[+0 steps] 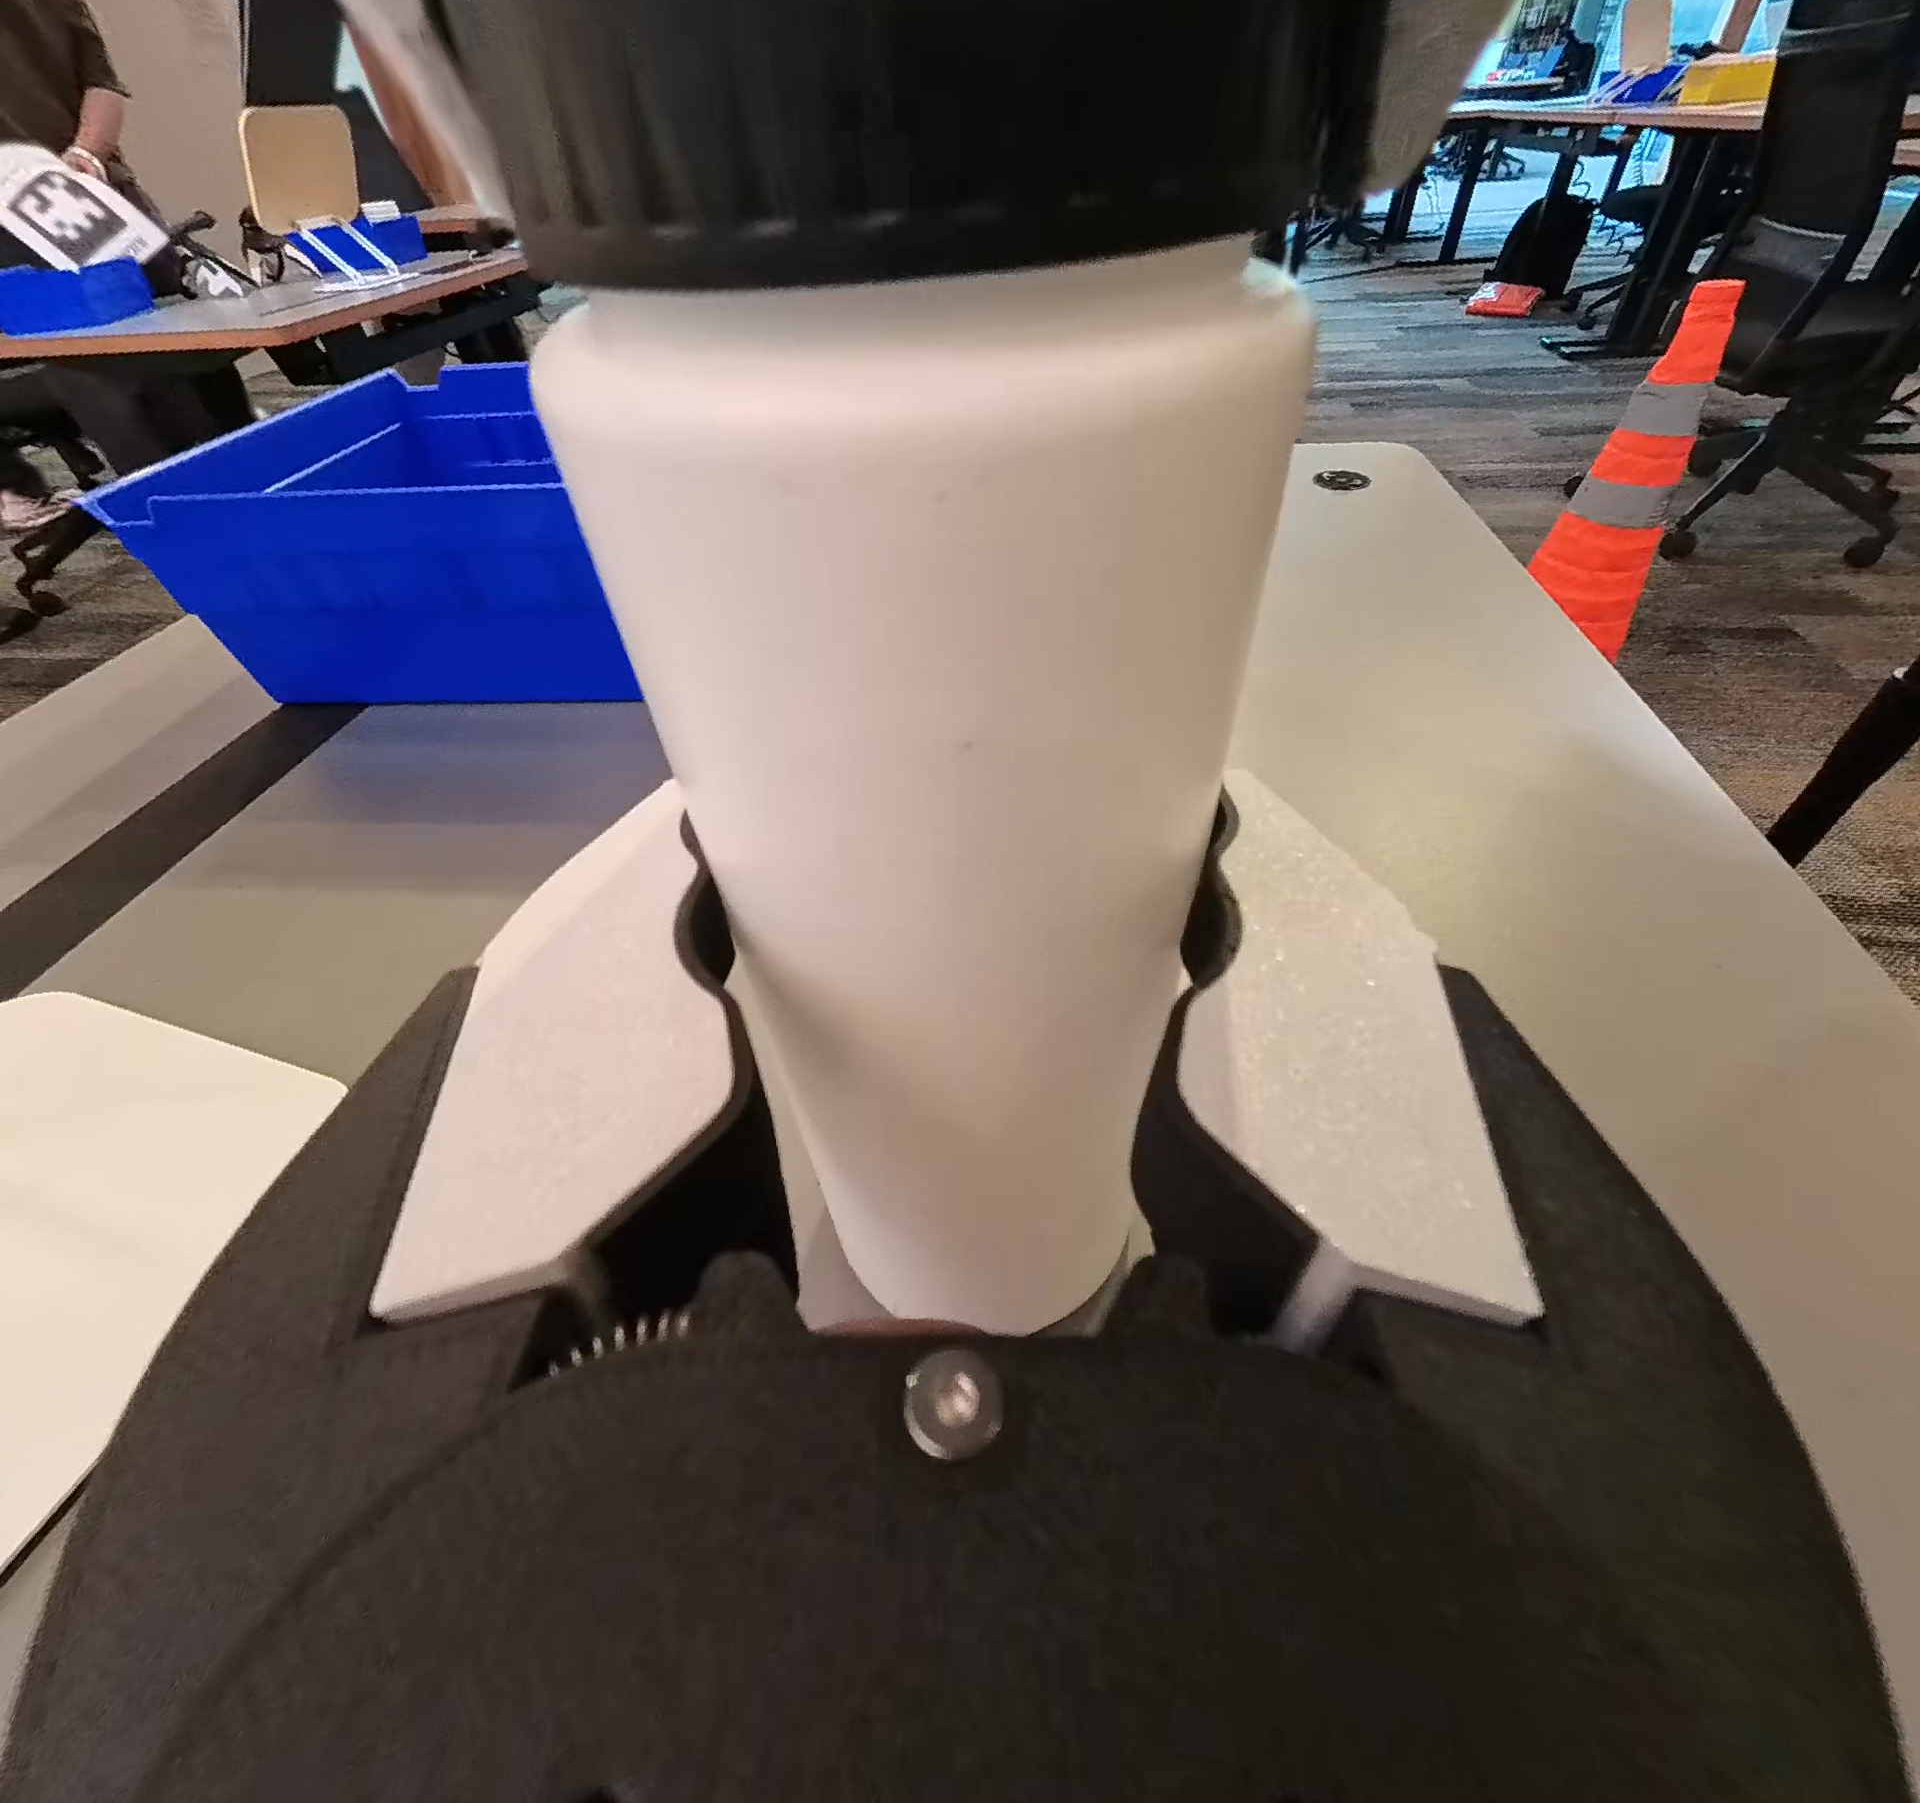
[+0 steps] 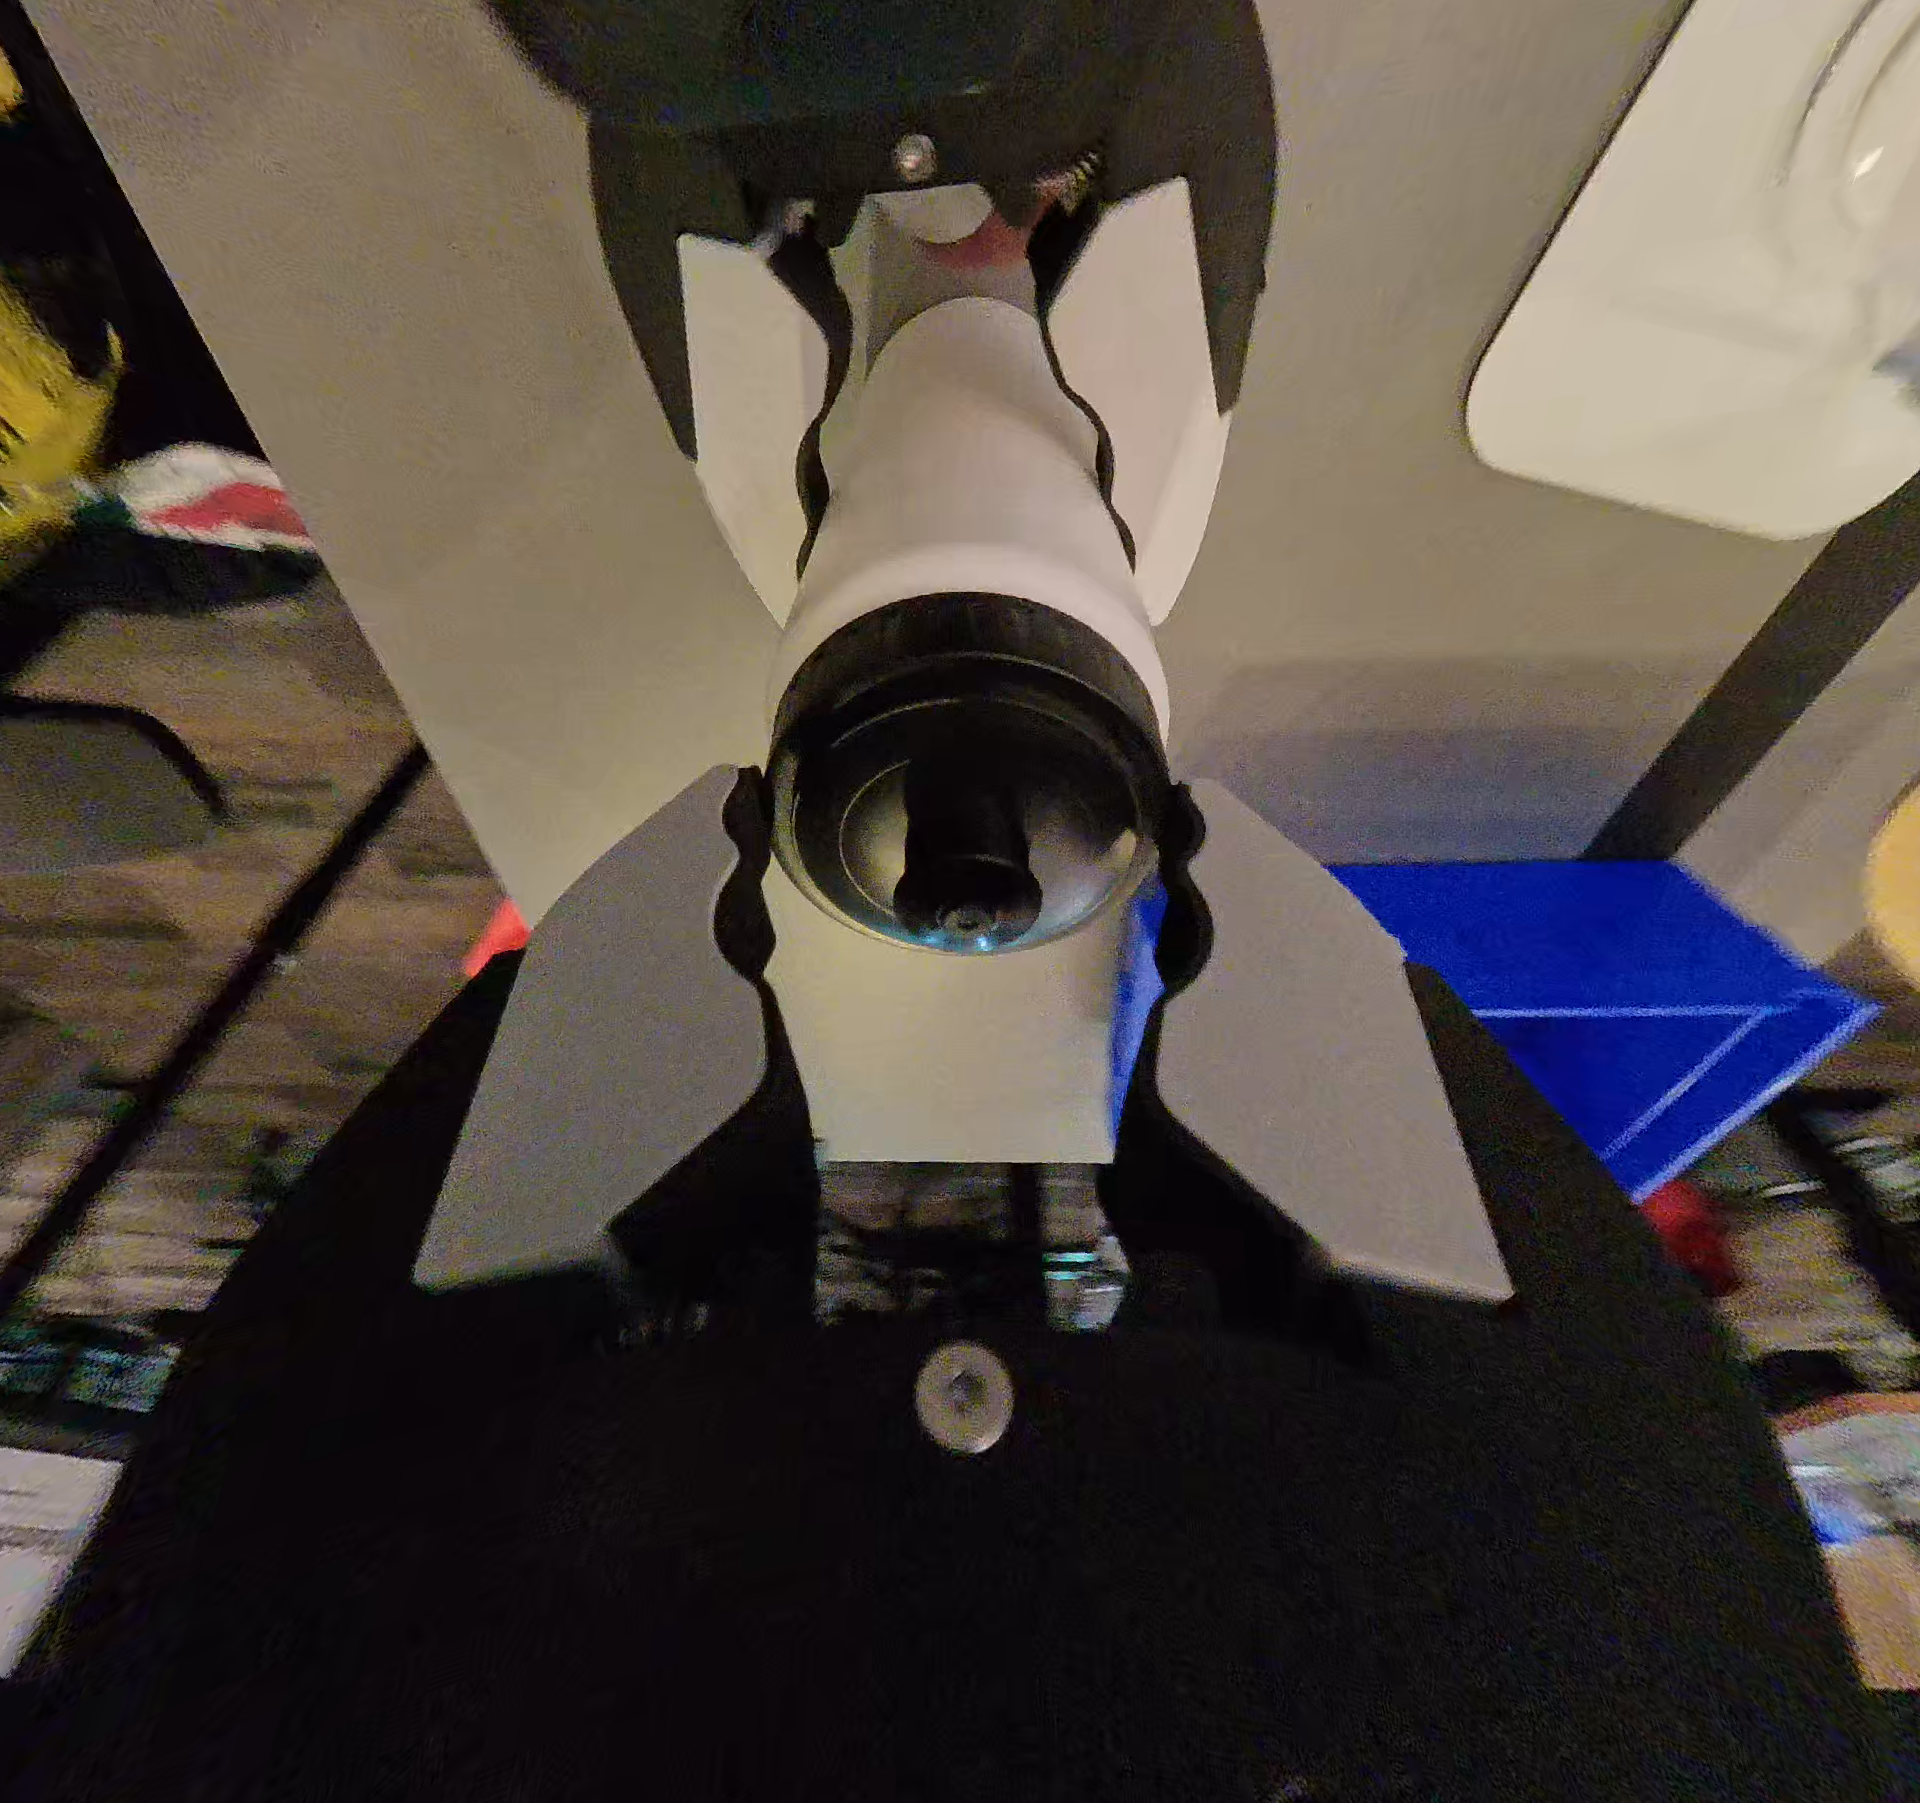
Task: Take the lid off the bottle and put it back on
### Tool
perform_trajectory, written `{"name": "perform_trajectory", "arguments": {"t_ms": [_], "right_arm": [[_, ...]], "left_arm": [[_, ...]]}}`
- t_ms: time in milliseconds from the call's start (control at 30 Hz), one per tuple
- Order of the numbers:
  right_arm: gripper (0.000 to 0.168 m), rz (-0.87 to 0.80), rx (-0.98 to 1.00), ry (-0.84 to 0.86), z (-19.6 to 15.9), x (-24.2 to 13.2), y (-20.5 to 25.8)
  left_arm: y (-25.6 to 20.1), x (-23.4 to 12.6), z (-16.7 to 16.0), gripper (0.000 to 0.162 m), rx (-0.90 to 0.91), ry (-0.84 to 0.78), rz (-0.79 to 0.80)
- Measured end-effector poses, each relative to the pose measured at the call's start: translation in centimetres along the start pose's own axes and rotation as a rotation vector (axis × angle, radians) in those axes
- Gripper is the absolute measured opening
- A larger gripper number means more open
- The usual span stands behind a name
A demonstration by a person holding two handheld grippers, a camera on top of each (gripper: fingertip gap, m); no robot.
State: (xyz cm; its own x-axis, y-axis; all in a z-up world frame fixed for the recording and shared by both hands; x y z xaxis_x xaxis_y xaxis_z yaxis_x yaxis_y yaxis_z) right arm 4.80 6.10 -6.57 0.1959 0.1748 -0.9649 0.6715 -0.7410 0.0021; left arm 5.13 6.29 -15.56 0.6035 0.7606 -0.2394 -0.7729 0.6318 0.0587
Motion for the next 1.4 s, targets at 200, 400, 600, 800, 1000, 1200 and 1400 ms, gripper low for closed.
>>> {"name": "perform_trajectory", "arguments": {"t_ms": [200,400,600,800,1000,1200,1400], "right_arm": [[0.073,0.158,0.3,-0.112,0.1,-0.2,0.0],[0.083,-0.045,-0.116,-0.042,-0.7,-0.4,-0.6],[0.072,0.101,0.157,-0.045,-0.5,-0.2,-0.1],[0.075,0.202,0.276,-0.105,-0.5,-0.2,0.4],[0.076,-0.05,-0.176,-0.067,0.1,0.1,0.2],[0.077,0.129,0.311,-0.114,0.2,0.1,0.0],[0.094,0.113,0.12,-0.098,-0.4,0.2,0.2]], "left_arm": [[0.0,0.0,0.0,0.087,0.0,-0.006,-0.005],[0.0,0.0,0.0,0.087,-0.001,-0.004,-0.007],[0.2,-0.1,0.0,0.086,-0.018,-0.006,-0.002],[-0.1,0.0,0.0,0.086,0.006,-0.002,-0.004],[0.0,0.0,0.0,0.086,0.002,-0.004,-0.005],[0.3,-0.1,0.0,0.086,-0.02,-0.009,-0.005],[-0.1,0.0,0.0,0.086,0.003,-0.003,-0.003]]}}
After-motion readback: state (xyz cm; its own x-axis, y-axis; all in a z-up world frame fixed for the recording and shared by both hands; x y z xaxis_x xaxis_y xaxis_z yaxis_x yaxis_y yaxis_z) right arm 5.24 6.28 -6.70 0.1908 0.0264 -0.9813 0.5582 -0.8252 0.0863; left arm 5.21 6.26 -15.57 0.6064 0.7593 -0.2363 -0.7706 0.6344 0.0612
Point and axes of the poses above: each gripper's, where its closed fingertips meet, x out along the fingers, z out of its top, y = z × x across the jaws, the point moved 2 cm from there along -x, back along the fingers, and after that the axes turned 5 degrees about y, right-handed, at the moved point
